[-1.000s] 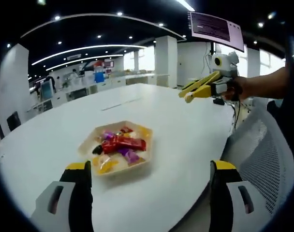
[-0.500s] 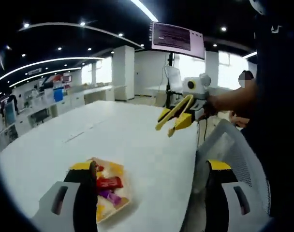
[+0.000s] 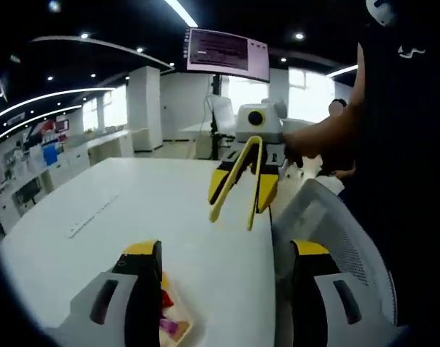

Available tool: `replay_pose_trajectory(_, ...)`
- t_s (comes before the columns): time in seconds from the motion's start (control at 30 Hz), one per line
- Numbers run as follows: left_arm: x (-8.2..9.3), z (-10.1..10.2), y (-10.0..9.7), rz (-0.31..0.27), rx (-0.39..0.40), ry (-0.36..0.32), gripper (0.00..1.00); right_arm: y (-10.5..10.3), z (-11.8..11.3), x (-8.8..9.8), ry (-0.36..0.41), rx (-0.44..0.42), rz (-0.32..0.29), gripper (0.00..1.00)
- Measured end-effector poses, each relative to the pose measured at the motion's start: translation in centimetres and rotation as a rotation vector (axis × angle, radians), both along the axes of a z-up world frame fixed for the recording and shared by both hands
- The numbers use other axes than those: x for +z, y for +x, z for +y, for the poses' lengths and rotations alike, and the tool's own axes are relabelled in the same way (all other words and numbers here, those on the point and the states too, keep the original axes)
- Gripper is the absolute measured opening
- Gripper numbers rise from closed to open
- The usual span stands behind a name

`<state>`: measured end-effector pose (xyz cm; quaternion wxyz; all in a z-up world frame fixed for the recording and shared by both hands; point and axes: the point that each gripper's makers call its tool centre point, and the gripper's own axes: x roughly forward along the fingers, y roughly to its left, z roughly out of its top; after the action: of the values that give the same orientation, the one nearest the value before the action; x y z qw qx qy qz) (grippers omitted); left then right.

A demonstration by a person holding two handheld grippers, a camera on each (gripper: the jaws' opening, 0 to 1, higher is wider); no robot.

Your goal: Place the target food into the container with the food tongs after gripping and lifting it, then release it inside without dropping or visibly crushing the food.

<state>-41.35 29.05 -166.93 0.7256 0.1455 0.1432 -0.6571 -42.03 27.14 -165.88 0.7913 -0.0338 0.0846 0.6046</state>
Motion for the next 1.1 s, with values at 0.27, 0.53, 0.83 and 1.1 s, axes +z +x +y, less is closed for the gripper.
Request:
replay_pose_trajectory(0.27,-0.2,-0.5,-0.5,0.011,-0.030,0.011,0.41,-0.4,2.3,0.1,-0.013,0.080,-0.009,0.28)
replay_pose_trajectory(0.53,-0.8,-0.5,-1.4,0.071,-0.061,0.068,0.30,-0.6,3.2,-0.3,-0.009,0.106,-0.002,0.28)
replay_pose_trajectory(0.83,-1.2,-0.5,-1.3,0.034,-0.069,0.097,0.12,-1.1,2.8,-0.8,-0.016,0.115,0.039,0.23)
replay_pose_trajectory(1.1,-1.6,0.3,-0.1,-0.031,-0.031,0.160,0.02,-0.8,1.7,-2.8,-0.091,0.070,0.147,0.23)
